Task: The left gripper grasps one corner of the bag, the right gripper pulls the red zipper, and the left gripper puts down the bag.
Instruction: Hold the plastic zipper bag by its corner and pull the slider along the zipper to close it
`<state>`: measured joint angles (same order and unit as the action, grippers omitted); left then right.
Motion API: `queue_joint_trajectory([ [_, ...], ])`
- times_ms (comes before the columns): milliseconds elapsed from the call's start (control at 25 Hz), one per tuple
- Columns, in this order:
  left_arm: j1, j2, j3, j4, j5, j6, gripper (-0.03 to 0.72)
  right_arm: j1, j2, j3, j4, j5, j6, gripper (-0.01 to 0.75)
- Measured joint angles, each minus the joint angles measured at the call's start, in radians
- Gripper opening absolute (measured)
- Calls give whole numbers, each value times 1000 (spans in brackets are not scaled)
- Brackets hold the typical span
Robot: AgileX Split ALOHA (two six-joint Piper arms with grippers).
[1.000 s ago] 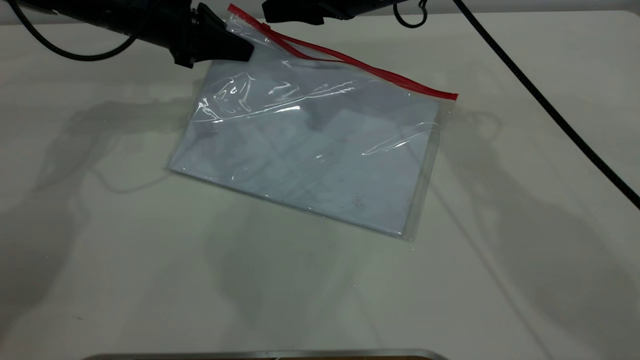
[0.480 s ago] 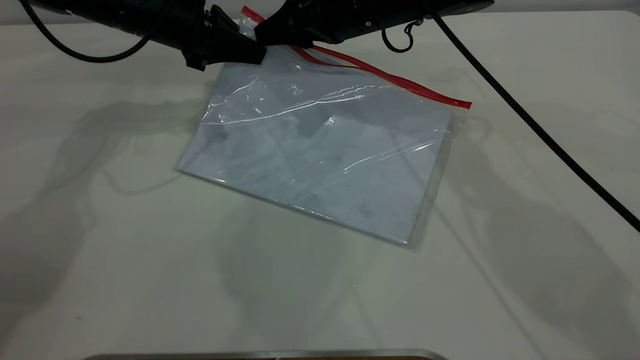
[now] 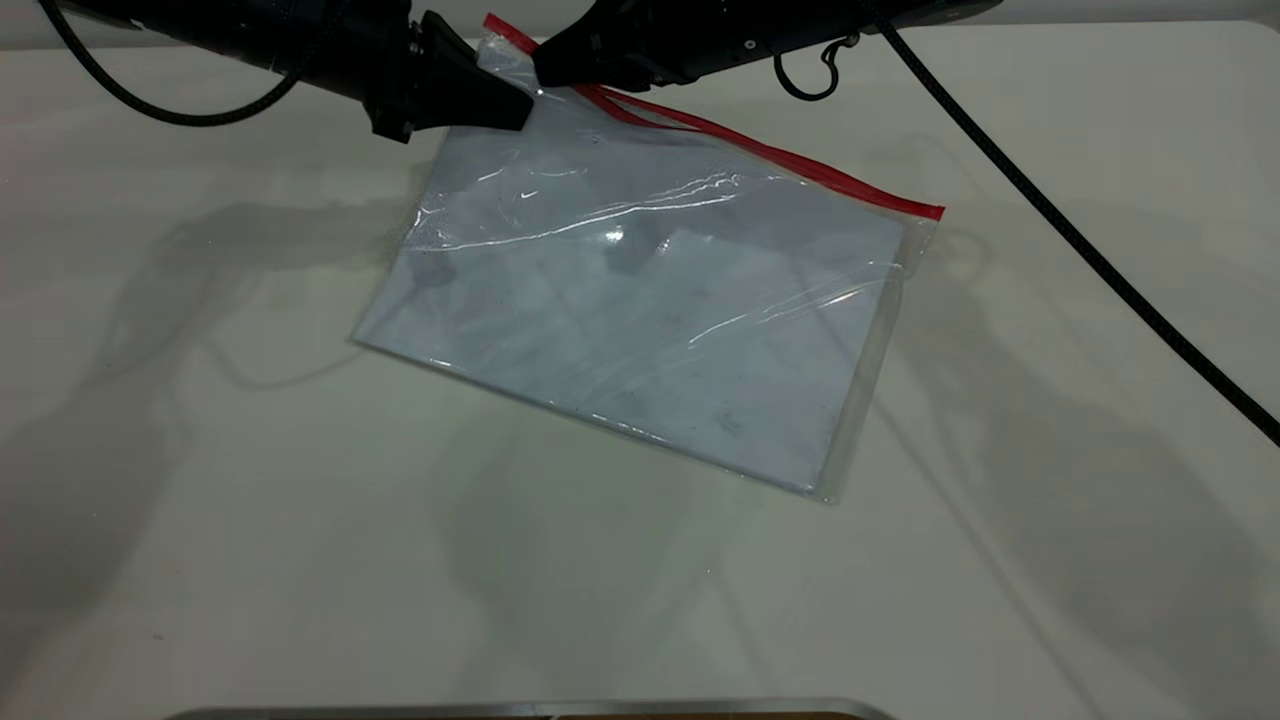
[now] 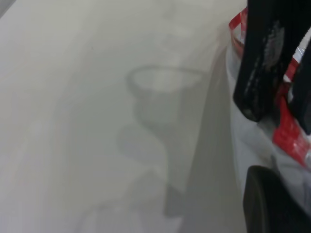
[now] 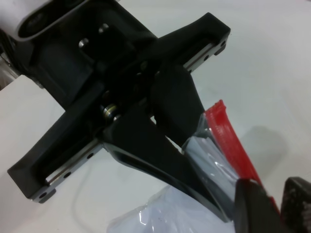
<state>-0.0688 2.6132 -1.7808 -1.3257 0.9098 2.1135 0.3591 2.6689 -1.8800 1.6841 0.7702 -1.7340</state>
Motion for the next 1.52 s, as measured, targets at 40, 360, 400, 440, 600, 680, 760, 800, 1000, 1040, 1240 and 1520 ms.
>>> queue_joint_trajectory([
  [40, 0, 0, 0, 0, 0, -1, 57, -1, 0, 0, -1, 0, -2, 125],
  [360, 6, 1, 2, -40, 10, 0, 57, -7, -2, -10, -48, 13, -10, 38],
  [400, 8, 1, 3, -47, 18, 0, 57, -10, -3, -10, -49, 20, -10, 36],
  [440, 13, 1, 4, -54, 28, 0, 57, -14, -4, -10, -49, 30, -9, 36],
  [600, 37, 1, 10, -98, 90, 0, 57, -24, -9, -12, -46, 63, -5, 36],
  [680, 48, 2, 10, -133, 122, 1, 57, -32, -11, -13, -42, 83, -5, 36],
  [760, 57, 2, 10, -169, 142, 1, 57, -40, -11, -18, -36, 95, -2, 36],
  [800, 61, 2, 10, -182, 154, 1, 57, -43, -11, -18, -30, 100, 0, 36],
  [1000, 71, 8, 10, -244, 199, 1, 57, -53, -14, -18, -27, 112, 7, 36],
  [1040, 71, 9, 10, -255, 203, 1, 57, -57, -16, -18, -28, 113, 9, 36],
  [1240, 71, 10, 10, -273, 217, 2, 57, -61, -21, -18, -32, 115, 13, 36],
  [1520, 72, 11, 10, -291, 210, 3, 57, -60, -21, -18, -44, 58, 14, 37],
])
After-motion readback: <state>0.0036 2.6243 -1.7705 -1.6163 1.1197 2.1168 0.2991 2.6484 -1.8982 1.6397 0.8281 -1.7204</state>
